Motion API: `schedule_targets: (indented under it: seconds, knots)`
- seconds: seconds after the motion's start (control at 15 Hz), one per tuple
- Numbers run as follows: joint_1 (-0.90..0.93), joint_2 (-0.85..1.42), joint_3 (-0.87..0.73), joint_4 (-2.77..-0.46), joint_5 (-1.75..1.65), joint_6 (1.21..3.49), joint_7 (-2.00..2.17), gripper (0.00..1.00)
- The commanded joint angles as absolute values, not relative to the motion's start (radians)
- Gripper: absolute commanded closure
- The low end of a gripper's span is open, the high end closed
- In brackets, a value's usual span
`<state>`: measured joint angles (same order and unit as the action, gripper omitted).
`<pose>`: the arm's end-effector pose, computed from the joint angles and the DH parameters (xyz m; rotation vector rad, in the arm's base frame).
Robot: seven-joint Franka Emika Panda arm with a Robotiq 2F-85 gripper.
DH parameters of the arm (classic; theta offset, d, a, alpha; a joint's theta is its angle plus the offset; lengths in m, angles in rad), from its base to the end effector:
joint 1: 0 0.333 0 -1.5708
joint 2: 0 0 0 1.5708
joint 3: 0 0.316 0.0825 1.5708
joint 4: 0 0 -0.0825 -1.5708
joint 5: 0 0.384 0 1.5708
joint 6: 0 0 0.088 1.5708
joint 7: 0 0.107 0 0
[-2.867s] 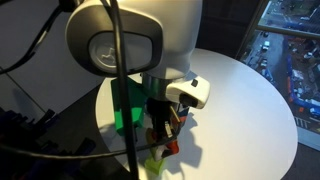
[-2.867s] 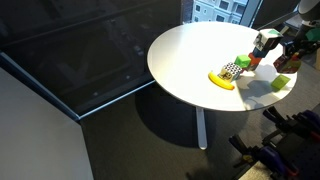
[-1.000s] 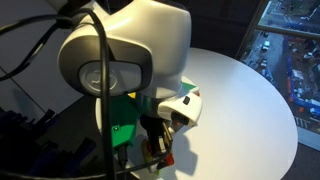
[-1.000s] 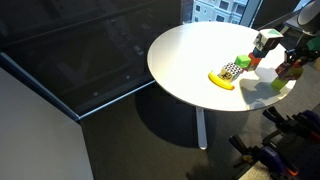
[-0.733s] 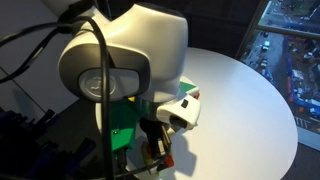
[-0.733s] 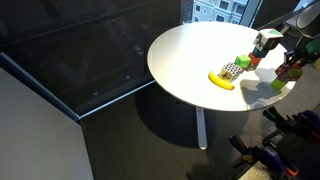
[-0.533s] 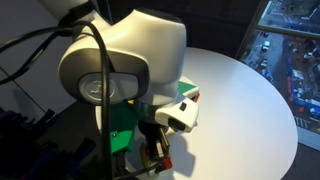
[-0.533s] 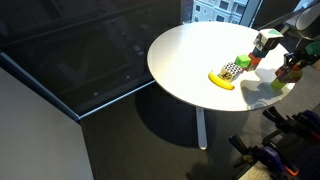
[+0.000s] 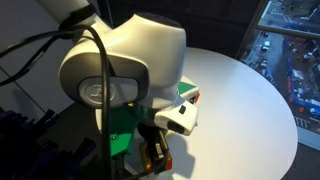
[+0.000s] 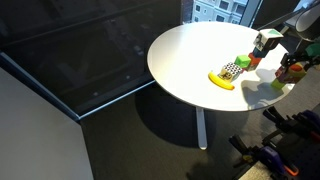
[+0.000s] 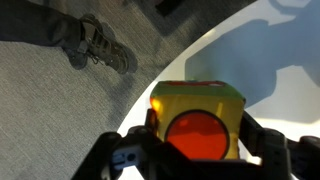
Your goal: Place the soft orange block on the light green block
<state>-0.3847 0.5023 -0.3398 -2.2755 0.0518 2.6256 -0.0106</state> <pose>0.3770 -0.3509 0.1369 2.8423 -1.0886 -0.2493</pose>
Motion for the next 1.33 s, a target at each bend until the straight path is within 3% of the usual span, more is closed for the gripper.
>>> schedule_targets:
  seconds: [0.0, 1.27]
  knots:
    - [-0.406, 0.505, -0.335, -2.276, 0.042, 2.635, -0.037, 0.00]
    - [-0.408, 0.391, -0.330, -2.332, 0.047, 2.611, -0.091, 0.00]
